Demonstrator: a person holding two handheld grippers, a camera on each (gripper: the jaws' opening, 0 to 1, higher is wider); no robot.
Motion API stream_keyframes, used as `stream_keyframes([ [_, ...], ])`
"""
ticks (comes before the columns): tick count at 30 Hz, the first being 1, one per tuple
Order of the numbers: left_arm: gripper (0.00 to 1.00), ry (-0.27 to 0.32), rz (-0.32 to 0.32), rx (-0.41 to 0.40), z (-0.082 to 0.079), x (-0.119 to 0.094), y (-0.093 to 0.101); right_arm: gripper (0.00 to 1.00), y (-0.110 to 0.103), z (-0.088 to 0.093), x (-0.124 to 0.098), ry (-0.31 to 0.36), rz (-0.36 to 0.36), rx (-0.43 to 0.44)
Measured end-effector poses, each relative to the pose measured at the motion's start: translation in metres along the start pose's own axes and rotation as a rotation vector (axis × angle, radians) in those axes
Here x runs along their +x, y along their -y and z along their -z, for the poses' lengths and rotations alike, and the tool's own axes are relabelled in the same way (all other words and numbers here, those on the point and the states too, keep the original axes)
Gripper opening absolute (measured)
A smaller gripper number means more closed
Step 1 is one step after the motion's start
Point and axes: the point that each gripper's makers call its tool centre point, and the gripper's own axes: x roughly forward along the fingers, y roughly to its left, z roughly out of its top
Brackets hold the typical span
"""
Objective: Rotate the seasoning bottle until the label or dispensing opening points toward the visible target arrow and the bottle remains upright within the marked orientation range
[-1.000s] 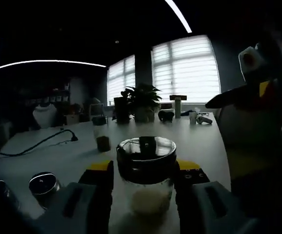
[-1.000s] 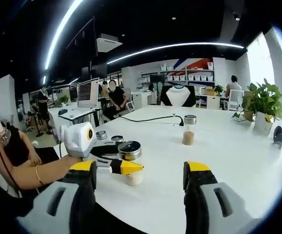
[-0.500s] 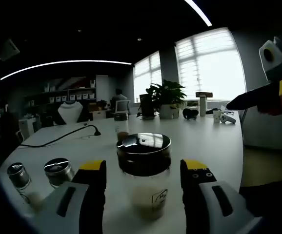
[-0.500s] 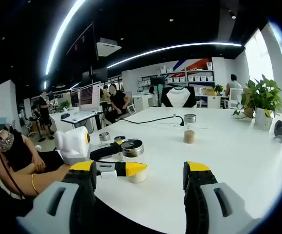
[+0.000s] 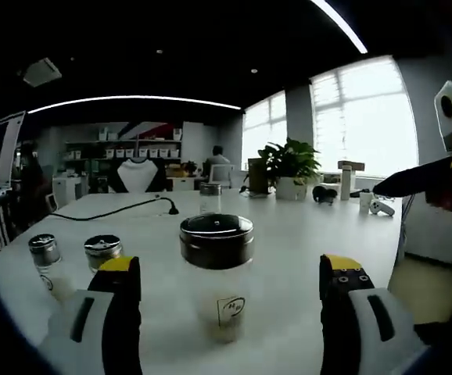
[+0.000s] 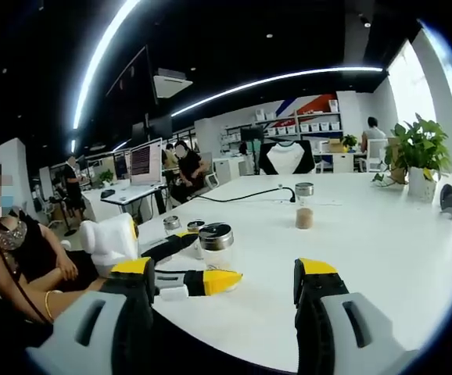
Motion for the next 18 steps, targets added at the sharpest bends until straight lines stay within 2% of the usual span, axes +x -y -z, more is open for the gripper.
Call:
stream_keyframes([
  [8,0.99,0.011,-0.019,0.001,-0.006,0.007,-0.002,0.73,-0.001,-0.001,-0.005,0.015,-0.001,0.006],
  [13,0.92,0.032,-0.091,-0.007,-0.014,0.009,-0.006,0.73,-0.002,0.001,-0.006,0.012,0.001,0.003],
  [18,0.92,0.024,-0.112,-0.013,-0.015,0.015,-0.005,0.81,0.001,0.001,-0.007,0.009,0.027,-0.005],
])
